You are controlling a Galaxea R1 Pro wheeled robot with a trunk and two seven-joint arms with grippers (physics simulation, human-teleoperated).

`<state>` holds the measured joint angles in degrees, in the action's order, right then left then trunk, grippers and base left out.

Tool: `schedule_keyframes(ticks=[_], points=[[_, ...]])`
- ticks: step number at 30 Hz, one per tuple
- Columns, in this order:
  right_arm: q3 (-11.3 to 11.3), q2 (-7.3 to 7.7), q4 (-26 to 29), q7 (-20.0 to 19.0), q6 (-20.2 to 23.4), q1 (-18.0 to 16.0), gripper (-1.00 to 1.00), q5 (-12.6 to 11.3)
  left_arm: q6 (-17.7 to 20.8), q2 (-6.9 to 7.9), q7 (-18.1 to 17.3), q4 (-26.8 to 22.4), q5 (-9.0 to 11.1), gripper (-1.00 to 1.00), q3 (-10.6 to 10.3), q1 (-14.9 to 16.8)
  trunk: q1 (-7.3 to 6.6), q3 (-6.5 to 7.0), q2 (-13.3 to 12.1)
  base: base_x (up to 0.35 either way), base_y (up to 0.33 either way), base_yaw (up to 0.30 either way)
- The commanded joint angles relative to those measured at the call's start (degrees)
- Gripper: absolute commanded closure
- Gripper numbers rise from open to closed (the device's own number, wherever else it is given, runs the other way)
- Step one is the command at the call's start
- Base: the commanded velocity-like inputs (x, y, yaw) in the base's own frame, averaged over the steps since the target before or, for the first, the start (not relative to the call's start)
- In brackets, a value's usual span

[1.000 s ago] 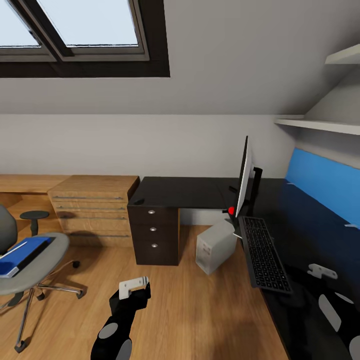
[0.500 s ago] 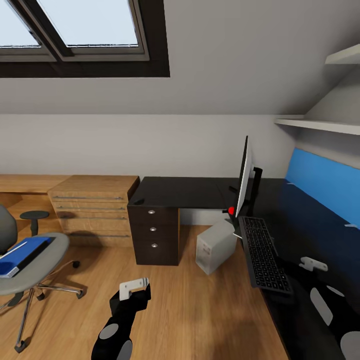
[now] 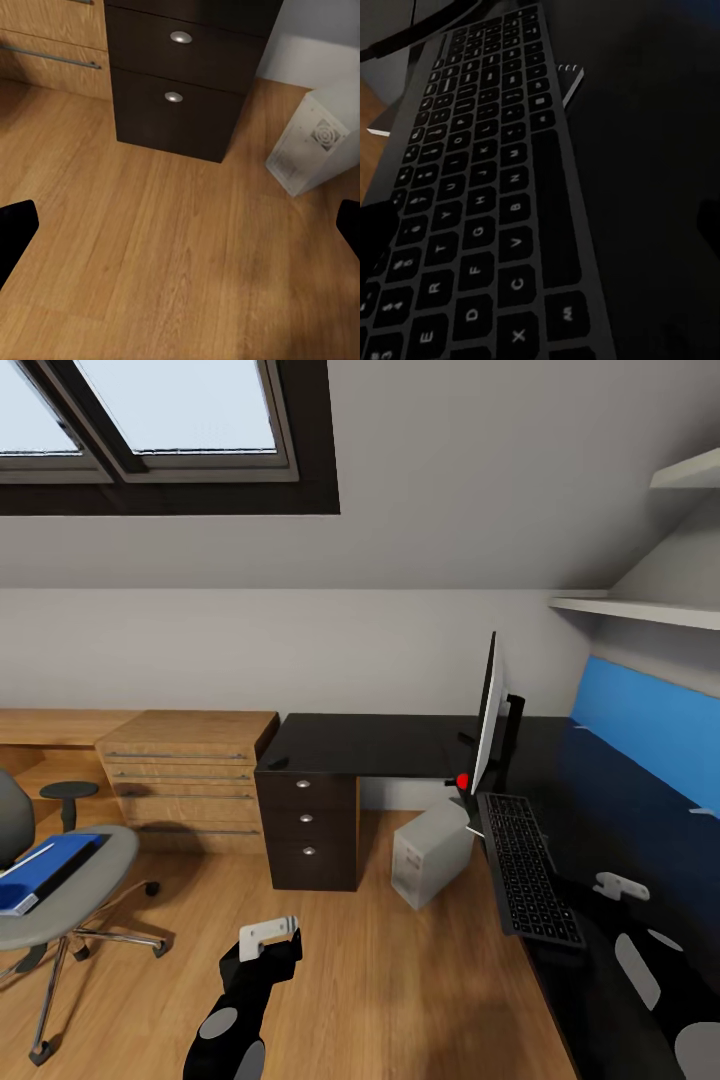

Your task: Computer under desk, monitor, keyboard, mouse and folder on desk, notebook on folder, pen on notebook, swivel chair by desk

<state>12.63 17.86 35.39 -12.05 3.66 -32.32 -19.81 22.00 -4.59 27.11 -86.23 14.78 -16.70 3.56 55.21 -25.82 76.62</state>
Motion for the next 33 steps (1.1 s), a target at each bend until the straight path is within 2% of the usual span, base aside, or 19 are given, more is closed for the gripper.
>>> schedule_keyframes(ticks=[1,11,19,33], points=[[0.2,-0.02,0.1,-0.3,0.4,0.0,-1.00,-0.5,0.1,0.01,0.5,-0.1,0.5,-1.00,-0.1,0.0,0.00,-0.06,0.0,0.000,0.000,0.000],[0.3,-0.02,0.0,-0.4,0.3,0.0,-1.00,1.4,0.1,0.01,0.4,0.0,0.5,-1.00,-0.1,0.0,0.00,-0.06,0.0,0.026,0.025,0.000],[0.3,0.06,-0.3,-0.4,0.2,0.0,-1.00,1.5,0.1,0.01,0.4,0.0,0.5,-1.00,-0.1,0.0,0.00,-0.06,0.0,0.160,0.143,0.000],[0.4,0.25,-0.4,-0.4,-1.3,0.0,-1.00,1.4,0.1,-0.03,0.4,0.5,0.4,-1.00,-0.1,0.0,0.00,-0.06,0.0,0.013,0.007,0.000]])
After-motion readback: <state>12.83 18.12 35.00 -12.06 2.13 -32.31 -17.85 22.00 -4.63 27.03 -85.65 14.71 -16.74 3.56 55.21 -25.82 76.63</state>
